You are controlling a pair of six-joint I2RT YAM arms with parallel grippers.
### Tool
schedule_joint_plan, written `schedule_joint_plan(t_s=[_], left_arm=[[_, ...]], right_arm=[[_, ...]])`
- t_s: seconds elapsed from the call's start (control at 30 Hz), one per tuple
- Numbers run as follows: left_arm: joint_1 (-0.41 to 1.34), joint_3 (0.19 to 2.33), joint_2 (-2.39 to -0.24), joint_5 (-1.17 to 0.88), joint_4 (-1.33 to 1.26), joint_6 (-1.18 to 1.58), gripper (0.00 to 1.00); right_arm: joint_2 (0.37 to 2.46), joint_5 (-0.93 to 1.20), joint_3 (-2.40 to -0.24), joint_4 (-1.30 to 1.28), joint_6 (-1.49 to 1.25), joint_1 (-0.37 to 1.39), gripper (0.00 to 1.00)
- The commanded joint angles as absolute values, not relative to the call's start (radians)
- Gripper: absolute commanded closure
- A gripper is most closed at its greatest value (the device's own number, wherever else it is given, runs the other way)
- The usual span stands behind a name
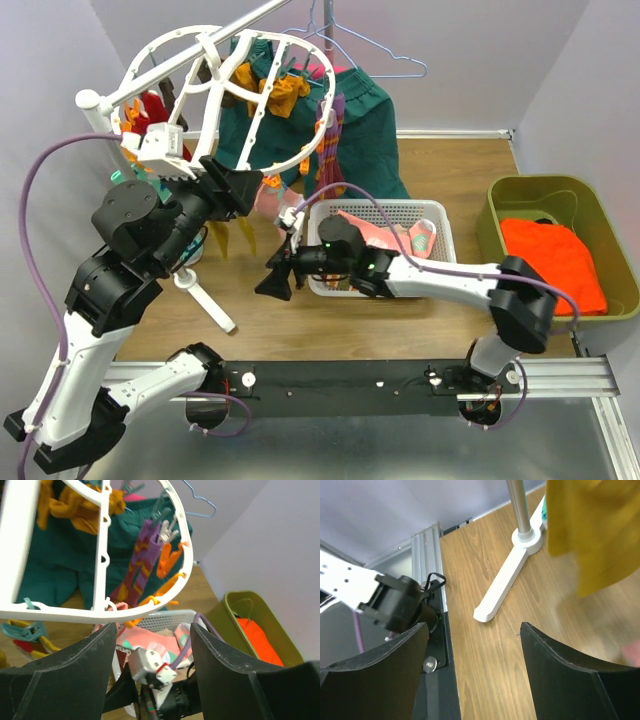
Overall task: Clip the socks to the hanger
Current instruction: Open the clamp at the hanger.
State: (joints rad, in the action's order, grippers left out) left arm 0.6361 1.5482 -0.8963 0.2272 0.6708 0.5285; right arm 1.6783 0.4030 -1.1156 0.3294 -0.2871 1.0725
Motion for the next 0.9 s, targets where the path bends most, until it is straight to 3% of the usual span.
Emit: schedule_joint_plan(t_s=[0.0, 0.17, 0.3, 0.57, 0.87], left_arm=[[0.634, 1.516, -0.888, 0.101, 0.623, 0.584, 0.32], [0.635, 1.476, -0.890, 0.091, 0.569, 0.607, 0.34], [0.634, 1.444, -0.905, 0.077, 0.545, 0.614, 0.37], [0.635, 1.437, -0.896, 0.156, 0.552, 0.603, 0.46], [0.634, 1.420, -0.891, 0.184, 0.563, 0.604, 0.47]], right_arm=[[1.502, 0.296, -1.055, 0.247, -0.210, 1.077, 0.16], [1.393, 0.184, -1.074, 0.121, -0.129, 1.060, 0.14], [1.345, 0.228, -1.124, 0.066, -0.084, 1.002, 0.17], [1.322, 0.339, -1.173, 0.155, -0.089, 0.822, 0.24], [1.425, 0.474, -1.262, 0.299, -0.110, 0.779, 0.24]])
